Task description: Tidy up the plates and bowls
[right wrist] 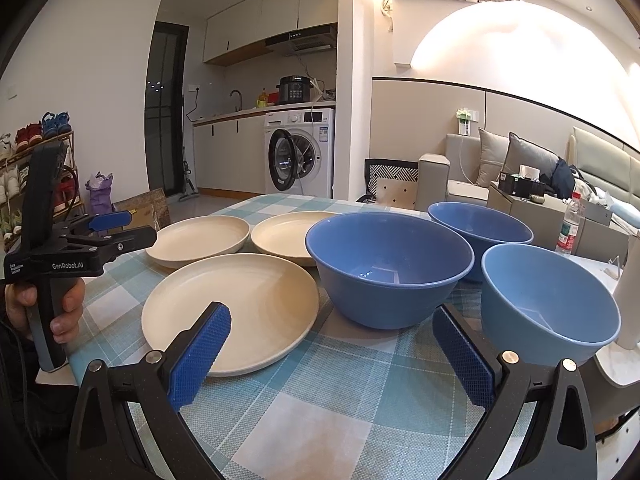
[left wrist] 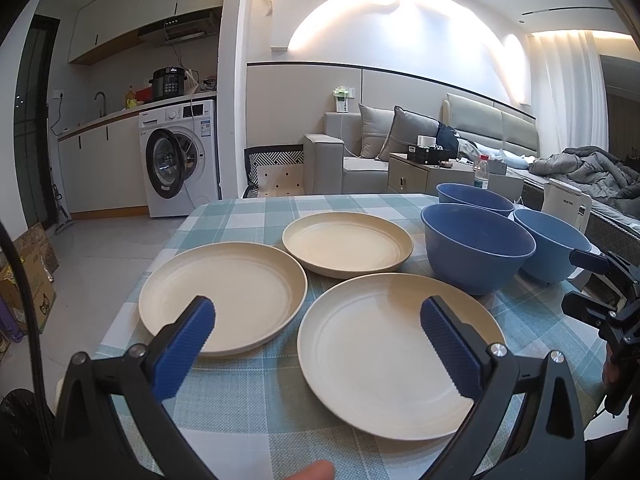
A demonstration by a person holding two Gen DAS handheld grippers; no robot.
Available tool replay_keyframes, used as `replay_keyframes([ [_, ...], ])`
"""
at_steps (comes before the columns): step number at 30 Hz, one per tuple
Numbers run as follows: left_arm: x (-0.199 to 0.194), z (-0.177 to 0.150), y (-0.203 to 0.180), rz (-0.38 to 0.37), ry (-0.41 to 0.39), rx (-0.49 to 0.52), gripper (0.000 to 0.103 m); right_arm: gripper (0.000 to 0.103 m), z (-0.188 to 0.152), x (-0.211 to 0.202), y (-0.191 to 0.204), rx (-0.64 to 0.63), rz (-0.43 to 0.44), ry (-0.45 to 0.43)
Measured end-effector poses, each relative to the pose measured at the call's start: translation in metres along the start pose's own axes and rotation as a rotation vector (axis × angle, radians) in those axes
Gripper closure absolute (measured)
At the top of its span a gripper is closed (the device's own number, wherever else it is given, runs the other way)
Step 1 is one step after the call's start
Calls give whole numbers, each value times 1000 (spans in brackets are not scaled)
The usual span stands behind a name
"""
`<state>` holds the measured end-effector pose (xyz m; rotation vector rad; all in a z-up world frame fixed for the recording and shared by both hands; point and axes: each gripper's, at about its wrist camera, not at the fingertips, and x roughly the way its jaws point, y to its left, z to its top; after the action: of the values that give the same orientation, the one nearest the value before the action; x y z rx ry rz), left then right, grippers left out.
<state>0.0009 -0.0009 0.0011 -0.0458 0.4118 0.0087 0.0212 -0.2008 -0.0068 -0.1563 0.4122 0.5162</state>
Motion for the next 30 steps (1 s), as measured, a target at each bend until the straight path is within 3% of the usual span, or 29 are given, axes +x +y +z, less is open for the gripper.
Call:
replay_keyframes([
  [30,-3,1,1,-1,-4,-1,0,0,3,-2,4,-6,11,-4],
])
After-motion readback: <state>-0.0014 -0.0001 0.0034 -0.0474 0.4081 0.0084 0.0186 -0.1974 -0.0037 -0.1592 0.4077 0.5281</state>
